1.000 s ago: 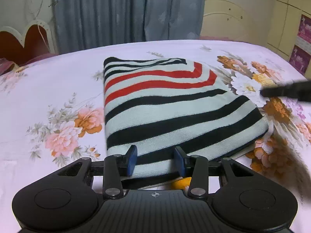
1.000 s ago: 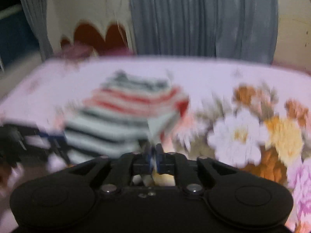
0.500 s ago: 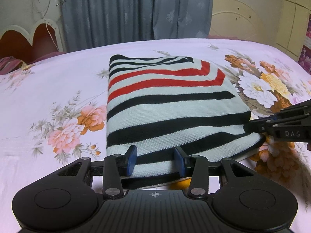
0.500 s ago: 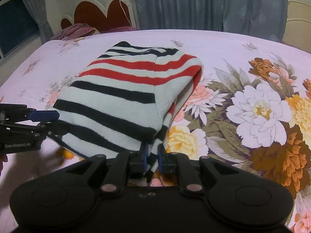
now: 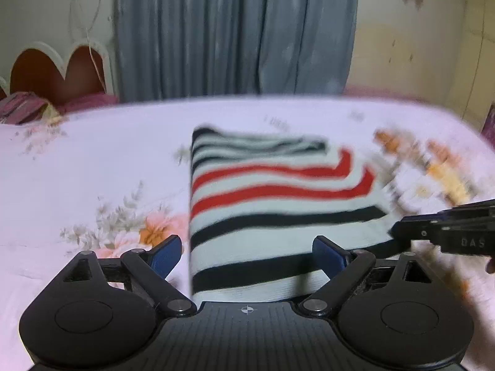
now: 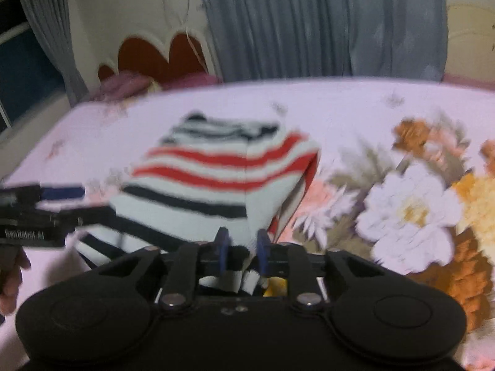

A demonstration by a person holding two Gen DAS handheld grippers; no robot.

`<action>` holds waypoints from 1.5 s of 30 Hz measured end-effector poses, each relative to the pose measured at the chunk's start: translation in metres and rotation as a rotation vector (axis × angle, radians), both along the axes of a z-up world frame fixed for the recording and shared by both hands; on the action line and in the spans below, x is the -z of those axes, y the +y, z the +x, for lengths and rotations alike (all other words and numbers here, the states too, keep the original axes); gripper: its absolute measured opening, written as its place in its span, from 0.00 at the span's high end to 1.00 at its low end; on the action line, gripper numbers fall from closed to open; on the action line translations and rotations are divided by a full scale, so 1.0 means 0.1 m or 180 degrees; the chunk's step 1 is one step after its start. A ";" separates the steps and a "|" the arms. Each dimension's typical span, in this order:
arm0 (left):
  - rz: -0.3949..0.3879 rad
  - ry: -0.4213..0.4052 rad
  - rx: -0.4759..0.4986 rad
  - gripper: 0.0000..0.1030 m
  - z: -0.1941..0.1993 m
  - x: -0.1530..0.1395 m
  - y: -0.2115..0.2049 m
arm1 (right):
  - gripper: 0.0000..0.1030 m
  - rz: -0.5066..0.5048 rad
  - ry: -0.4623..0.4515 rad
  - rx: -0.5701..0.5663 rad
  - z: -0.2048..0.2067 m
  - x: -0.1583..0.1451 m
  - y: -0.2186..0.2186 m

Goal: Fold small clothes

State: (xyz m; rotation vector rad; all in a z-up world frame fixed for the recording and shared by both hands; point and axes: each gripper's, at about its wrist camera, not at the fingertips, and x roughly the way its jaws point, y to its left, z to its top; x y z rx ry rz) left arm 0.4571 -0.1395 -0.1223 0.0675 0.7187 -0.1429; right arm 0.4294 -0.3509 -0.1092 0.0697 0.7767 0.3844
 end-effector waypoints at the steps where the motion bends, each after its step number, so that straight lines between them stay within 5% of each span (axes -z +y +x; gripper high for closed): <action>1: 0.0089 0.0218 -0.0051 0.15 0.10 0.13 0.01 | 0.82 0.0005 0.0031 -0.0006 0.04 0.08 0.05; 6: -0.0286 0.0293 -0.0020 0.15 0.15 0.18 0.21 | 0.79 -0.0043 0.0041 -0.0086 0.09 0.04 0.07; 7: -0.0326 0.0232 0.0013 0.15 0.14 0.14 0.24 | 0.74 -0.0018 0.0007 -0.0060 0.06 0.00 0.01; 9: -0.0454 0.0189 0.0041 0.15 0.20 0.09 0.31 | 0.44 0.0127 -0.0108 0.0155 0.04 -0.08 -0.16; 15: -0.0820 0.0428 0.0073 0.15 0.61 0.12 0.40 | 0.41 0.1178 0.0541 0.0456 0.49 0.17 -0.55; 22: -0.1297 0.0799 0.0155 0.15 0.87 0.40 0.51 | 0.34 0.1681 0.0916 0.0481 0.68 0.48 -0.65; 32: -0.1234 0.0849 0.0363 0.15 1.03 0.43 0.44 | 0.36 0.1373 0.0960 0.0239 0.88 0.38 -0.33; 36: -0.1144 0.0800 0.0462 0.29 1.02 0.40 0.40 | 0.54 0.1141 0.0852 0.0289 0.84 0.34 -0.24; 45: -0.0856 0.0537 0.0747 0.51 0.86 0.07 0.39 | 0.70 0.0220 0.0313 0.0431 0.57 -0.18 0.34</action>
